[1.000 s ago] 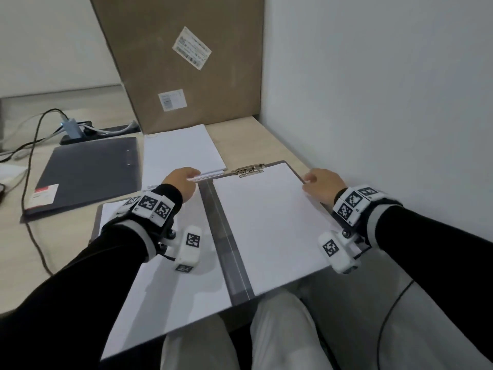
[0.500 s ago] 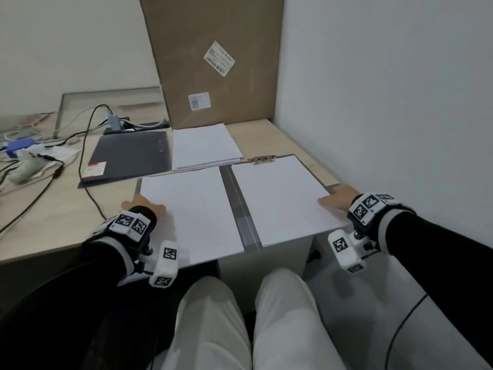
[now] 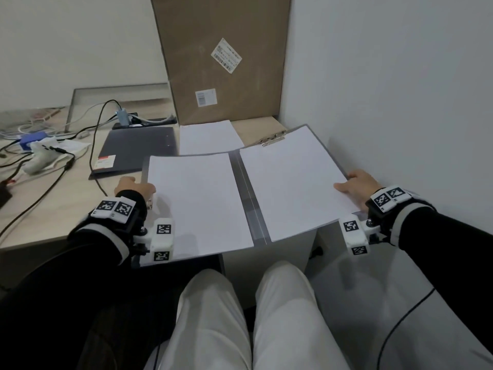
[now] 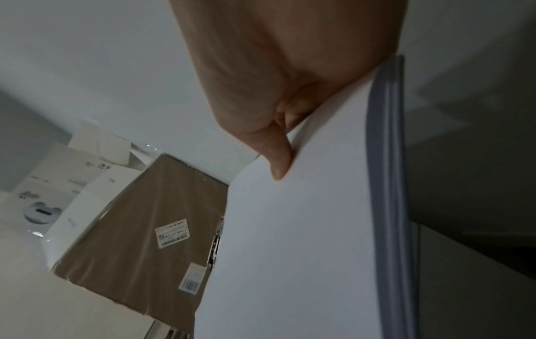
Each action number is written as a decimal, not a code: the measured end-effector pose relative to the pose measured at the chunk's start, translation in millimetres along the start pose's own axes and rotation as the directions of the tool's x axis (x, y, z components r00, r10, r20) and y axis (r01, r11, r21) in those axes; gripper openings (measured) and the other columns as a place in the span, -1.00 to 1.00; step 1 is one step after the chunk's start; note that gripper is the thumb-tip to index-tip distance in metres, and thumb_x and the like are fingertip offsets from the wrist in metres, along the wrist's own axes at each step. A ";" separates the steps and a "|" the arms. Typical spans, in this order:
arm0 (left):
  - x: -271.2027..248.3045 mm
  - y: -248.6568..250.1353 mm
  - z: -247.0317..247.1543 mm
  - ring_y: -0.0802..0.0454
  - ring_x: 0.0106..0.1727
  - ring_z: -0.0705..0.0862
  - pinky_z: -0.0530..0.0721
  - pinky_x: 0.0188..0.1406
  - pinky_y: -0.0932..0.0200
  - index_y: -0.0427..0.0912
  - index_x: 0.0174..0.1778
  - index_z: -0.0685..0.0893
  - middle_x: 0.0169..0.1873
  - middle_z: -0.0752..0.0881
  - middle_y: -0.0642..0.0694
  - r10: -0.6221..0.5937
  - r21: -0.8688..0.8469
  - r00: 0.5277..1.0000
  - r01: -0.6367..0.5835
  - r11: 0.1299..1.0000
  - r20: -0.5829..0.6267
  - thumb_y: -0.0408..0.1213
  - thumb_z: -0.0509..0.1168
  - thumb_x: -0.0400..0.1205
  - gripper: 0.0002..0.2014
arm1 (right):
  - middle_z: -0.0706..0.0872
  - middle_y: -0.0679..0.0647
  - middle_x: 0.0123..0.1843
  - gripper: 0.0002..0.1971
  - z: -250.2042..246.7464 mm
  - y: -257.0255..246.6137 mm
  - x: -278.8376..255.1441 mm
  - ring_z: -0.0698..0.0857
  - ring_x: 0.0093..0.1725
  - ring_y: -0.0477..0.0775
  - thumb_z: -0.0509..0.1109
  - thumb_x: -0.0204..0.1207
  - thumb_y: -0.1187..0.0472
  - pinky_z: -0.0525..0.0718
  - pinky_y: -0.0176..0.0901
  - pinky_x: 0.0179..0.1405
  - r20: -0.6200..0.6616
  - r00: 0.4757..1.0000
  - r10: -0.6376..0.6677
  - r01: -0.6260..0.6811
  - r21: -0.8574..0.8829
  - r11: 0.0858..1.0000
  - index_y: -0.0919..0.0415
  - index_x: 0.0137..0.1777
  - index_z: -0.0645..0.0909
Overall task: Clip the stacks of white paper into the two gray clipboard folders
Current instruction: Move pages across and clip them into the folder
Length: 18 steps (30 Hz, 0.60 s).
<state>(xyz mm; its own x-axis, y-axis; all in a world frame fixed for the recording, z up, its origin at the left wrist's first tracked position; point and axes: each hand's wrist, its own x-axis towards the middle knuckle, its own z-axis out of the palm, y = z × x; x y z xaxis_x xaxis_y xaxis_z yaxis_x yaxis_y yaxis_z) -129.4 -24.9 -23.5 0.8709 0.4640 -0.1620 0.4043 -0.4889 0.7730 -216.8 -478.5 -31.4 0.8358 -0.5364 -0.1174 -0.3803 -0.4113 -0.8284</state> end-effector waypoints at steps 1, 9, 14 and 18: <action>-0.1 2.7 -0.7 -0.29 0.37 0.58 0.57 0.35 -0.09 -0.26 0.50 0.43 0.41 0.54 -0.35 0.027 -0.039 1.000 -0.027 0.999 -0.008 -0.28 0.37 0.45 -0.35 | 0.70 0.22 0.06 -0.86 0.2 -3.1 0.2 0.69 0.02 0.25 0.46 0.45 0.30 0.66 0.10 0.19 -0.040 0.999 -0.023 0.023 0.013 1.000 0.20 -0.12 0.53; -19.7 53.1 -22.9 -0.21 0.06 0.67 0.58 0.15 0.06 -0.40 0.26 0.65 0.14 0.71 -0.30 0.165 -0.179 0.986 -0.163 0.970 -0.005 -0.25 0.31 0.57 -0.60 | 0.66 0.18 0.13 -0.61 2.0 -37.0 -1.7 0.64 0.03 0.15 0.46 0.42 0.33 0.63 0.02 0.15 -0.148 0.983 -0.105 0.122 0.112 0.986 0.32 0.24 0.51; -45.3 88.7 -37.0 -0.20 -0.01 0.66 0.66 0.03 -0.14 0.08 0.53 0.37 0.18 0.64 -0.21 0.345 -0.285 0.851 -0.244 0.927 0.395 -0.47 0.13 0.66 -0.46 | 0.70 0.24 0.18 -0.63 0.2 -60.3 -6.3 0.70 0.10 0.21 0.45 0.43 0.29 0.67 0.07 0.20 -0.148 0.980 -0.137 0.160 0.162 0.974 0.32 0.23 0.55; -77.8 121.9 -31.8 -0.13 -0.06 0.67 0.78 -0.36 0.04 0.03 0.52 0.28 0.21 0.61 -0.21 0.453 -0.333 0.721 -0.315 0.888 0.524 -0.53 0.11 0.65 -0.44 | 0.69 0.15 0.03 -0.77 -7.5 -82.2 -14.8 0.68 0.02 0.16 0.41 0.49 0.30 0.66 0.08 0.25 -0.044 0.977 -0.208 0.213 0.157 0.964 0.26 0.15 0.62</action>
<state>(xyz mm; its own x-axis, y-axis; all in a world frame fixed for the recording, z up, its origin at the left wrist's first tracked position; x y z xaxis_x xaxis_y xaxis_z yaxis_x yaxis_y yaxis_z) -156.7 -97.1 102.8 0.9576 -0.2741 -0.0885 -0.0087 -0.3345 0.9424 -200.9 -442.3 42.5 0.8785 -0.4707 0.0818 -0.1268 -0.3948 -0.9100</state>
